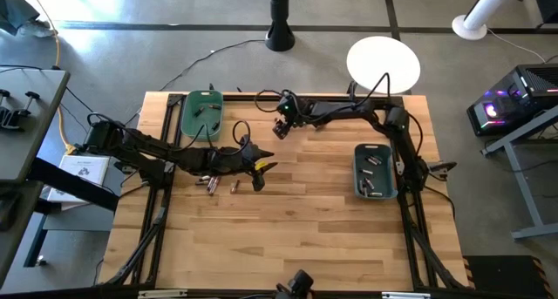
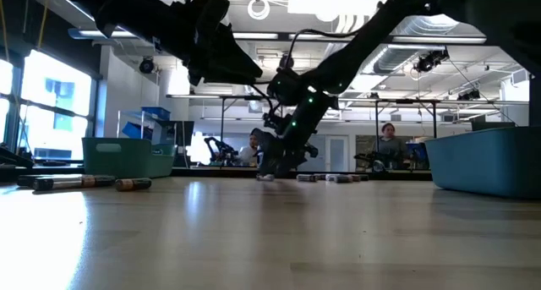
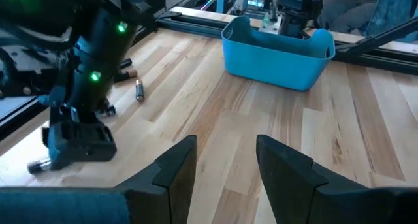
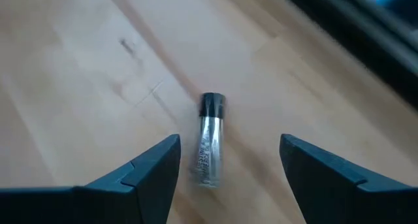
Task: Sort batteries
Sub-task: Put the silver battery into the blue bin
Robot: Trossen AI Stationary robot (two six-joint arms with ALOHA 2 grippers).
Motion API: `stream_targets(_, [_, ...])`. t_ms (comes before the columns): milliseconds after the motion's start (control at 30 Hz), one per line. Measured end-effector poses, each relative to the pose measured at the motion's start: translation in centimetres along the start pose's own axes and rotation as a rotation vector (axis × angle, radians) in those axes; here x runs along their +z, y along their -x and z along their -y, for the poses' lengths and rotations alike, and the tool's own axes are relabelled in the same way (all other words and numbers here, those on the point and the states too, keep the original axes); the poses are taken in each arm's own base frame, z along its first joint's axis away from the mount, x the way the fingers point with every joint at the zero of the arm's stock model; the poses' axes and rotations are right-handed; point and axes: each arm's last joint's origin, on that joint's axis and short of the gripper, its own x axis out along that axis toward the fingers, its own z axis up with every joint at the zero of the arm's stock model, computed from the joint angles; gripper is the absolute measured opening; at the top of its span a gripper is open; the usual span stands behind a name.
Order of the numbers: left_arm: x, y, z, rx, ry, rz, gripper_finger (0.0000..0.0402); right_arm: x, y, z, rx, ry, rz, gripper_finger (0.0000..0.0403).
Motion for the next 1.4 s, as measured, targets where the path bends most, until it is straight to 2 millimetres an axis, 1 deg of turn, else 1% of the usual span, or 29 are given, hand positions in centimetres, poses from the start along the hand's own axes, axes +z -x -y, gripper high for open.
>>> stream_targets(100, [0.0, 0.0, 0.0, 0.000, 0.000, 0.000, 0.0154, 0.0, 0.0, -0.6, 0.013, 0.007, 0.007, 0.0256])
stream_targets(200, [0.0, 0.0, 0.0, 0.000, 0.000, 0.000, 0.0154, -0.2, 0.1, -0.8, -0.001, 0.028, -0.009, 0.0251])
stream_targets(333, [0.0, 0.0, 0.0, -0.001, 0.001, 0.000, 0.0154, -0.5, 0.0, -0.4, 0.011, 0.098, -0.049, 0.0225])
stream_targets(467, [0.0, 0.0, 0.0, -0.002, 0.002, 0.000, 0.0154, -0.7, 0.1, 0.2, 0.021, 0.150, -0.089, 0.0171])
stream_targets(633, [0.0, 0.0, 0.0, -0.002, 0.002, 0.000, 0.0154, -1.0, 0.3, 0.7, 0.007, 0.173, -0.143, 0.0076])
stream_targets(700, [0.0, 0.0, 0.0, -0.002, 0.002, -0.001, 0.0154, -1.3, 0.4, 0.7, 0.004, 0.192, -0.173, 0.0033])
stream_targets(767, [0.0, 0.0, 0.0, -0.003, 0.002, -0.001, 0.0154, -1.6, 0.7, 0.0, 0.001, 0.222, -0.199, 0.0009])
stream_targets(900, [-0.1, 0.1, 0.3, -0.011, 0.004, -0.005, 0.0154, -2.2, 1.6, -2.6, -0.033, 0.283, -0.222, 0.0006])
stream_targets(1033, [-0.2, 0.2, 0.6, -0.023, -0.003, -0.012, 0.0154, -3.2, 3.4, -5.7, -0.033, 0.390, -0.271, 0.0003])
stream_targets(1133, [-0.3, 0.4, 1.0, -0.029, -0.009, -0.013, 0.0154, -3.7, 4.6, -7.0, -0.039, 0.485, -0.299, 0.0001])
stream_targets(1200, [-0.3, 0.5, 1.2, -0.022, -0.013, -0.010, 0.0154, -3.3, 4.9, -6.9, -0.031, 0.515, -0.277, 0.0002])
stream_targets(1267, [-0.4, 0.6, 1.4, -0.017, -0.025, -0.014, 0.0154, -2.7, 4.8, -6.2, -0.027, 0.526, -0.242, 0.0004])
stream_targets(1333, [-0.6, 0.7, 1.6, -0.012, -0.030, -0.024, 0.0154, -2.0, 4.4, -5.4, -0.005, 0.498, -0.179, 0.0007])
stream_targets(1400, [-0.8, 0.9, 1.9, -0.002, -0.033, -0.036, 0.0154, -1.7, 4.0, -4.4, 0.067, 0.461, -0.140, 0.0012])
